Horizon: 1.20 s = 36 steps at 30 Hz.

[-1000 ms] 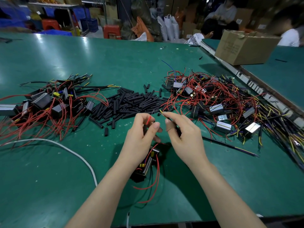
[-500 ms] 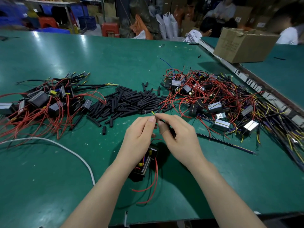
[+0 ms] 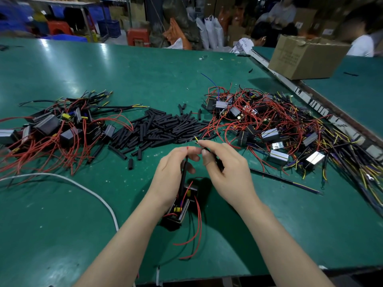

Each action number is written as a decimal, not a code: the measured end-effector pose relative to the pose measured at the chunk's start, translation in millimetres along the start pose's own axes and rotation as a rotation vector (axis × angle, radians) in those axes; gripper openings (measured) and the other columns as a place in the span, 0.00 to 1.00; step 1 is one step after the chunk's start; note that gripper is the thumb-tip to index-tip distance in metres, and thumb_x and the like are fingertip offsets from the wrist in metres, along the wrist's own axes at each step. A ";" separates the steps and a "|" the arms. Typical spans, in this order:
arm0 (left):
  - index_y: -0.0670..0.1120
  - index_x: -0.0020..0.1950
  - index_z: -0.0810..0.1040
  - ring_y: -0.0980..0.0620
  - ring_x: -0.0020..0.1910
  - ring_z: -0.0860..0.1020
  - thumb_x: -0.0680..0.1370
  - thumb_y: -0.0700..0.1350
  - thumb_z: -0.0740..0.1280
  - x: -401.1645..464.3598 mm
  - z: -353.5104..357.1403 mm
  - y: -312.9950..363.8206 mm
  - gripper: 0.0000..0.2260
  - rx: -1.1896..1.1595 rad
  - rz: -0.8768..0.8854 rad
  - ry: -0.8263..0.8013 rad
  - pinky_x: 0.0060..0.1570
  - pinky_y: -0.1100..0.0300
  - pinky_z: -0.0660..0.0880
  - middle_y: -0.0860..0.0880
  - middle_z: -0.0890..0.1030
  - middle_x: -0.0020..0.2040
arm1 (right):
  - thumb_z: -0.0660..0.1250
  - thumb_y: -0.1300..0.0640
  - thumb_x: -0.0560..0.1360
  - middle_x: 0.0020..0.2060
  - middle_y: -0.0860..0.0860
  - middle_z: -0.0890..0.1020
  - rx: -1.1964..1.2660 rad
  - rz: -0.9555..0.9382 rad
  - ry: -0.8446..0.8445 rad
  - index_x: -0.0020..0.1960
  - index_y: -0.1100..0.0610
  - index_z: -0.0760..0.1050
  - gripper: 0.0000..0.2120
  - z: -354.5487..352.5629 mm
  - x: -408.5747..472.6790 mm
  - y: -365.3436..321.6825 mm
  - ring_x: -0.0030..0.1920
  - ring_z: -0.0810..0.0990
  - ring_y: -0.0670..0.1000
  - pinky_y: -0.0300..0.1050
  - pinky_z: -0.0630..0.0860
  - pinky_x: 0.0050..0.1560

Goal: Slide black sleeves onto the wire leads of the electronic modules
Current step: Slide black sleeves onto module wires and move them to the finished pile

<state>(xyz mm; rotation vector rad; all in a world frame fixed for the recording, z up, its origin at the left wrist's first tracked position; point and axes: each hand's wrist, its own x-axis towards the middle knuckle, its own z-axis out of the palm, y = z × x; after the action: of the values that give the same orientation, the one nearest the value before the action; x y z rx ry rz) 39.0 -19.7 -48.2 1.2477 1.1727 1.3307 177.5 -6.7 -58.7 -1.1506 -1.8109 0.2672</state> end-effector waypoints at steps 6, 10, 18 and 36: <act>0.51 0.50 0.82 0.59 0.34 0.75 0.82 0.46 0.56 2.3 -1.8 2.9 0.14 -0.110 -0.119 -0.056 0.33 0.70 0.70 0.56 0.82 0.41 | 0.64 0.59 0.78 0.43 0.50 0.79 0.135 0.033 -0.062 0.59 0.50 0.79 0.11 -2.6 2.2 -2.6 0.43 0.76 0.49 0.45 0.74 0.47; 0.54 0.48 0.84 0.58 0.35 0.76 0.81 0.52 0.56 1.9 -1.7 3.3 0.16 -0.163 -0.186 -0.071 0.37 0.61 0.68 0.55 0.83 0.43 | 0.65 0.61 0.78 0.40 0.43 0.75 0.202 0.082 -0.129 0.57 0.48 0.80 0.12 -3.9 3.4 -5.0 0.45 0.74 0.44 0.34 0.69 0.47; 0.58 0.47 0.84 0.59 0.34 0.77 0.82 0.52 0.55 3.3 -2.9 0.4 0.17 -0.143 -0.221 -0.102 0.38 0.58 0.66 0.54 0.84 0.43 | 0.65 0.57 0.78 0.47 0.51 0.78 0.293 0.236 -0.161 0.55 0.44 0.78 0.10 -4.9 4.1 -8.9 0.49 0.75 0.45 0.42 0.70 0.51; 0.60 0.45 0.82 0.65 0.34 0.76 0.83 0.55 0.50 0.9 1.0 -1.2 0.20 0.110 -0.112 -0.174 0.36 0.70 0.70 0.62 0.81 0.37 | 0.66 0.60 0.77 0.41 0.46 0.74 0.312 0.289 -0.167 0.52 0.42 0.78 0.13 -3.6 6.1 -8.7 0.43 0.73 0.40 0.32 0.68 0.45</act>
<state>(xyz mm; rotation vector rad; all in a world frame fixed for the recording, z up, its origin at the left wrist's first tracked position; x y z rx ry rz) 39.9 -18.7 -49.2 1.3278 1.1868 1.0654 174.5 -7.6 -48.0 -1.1886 -1.6654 0.8065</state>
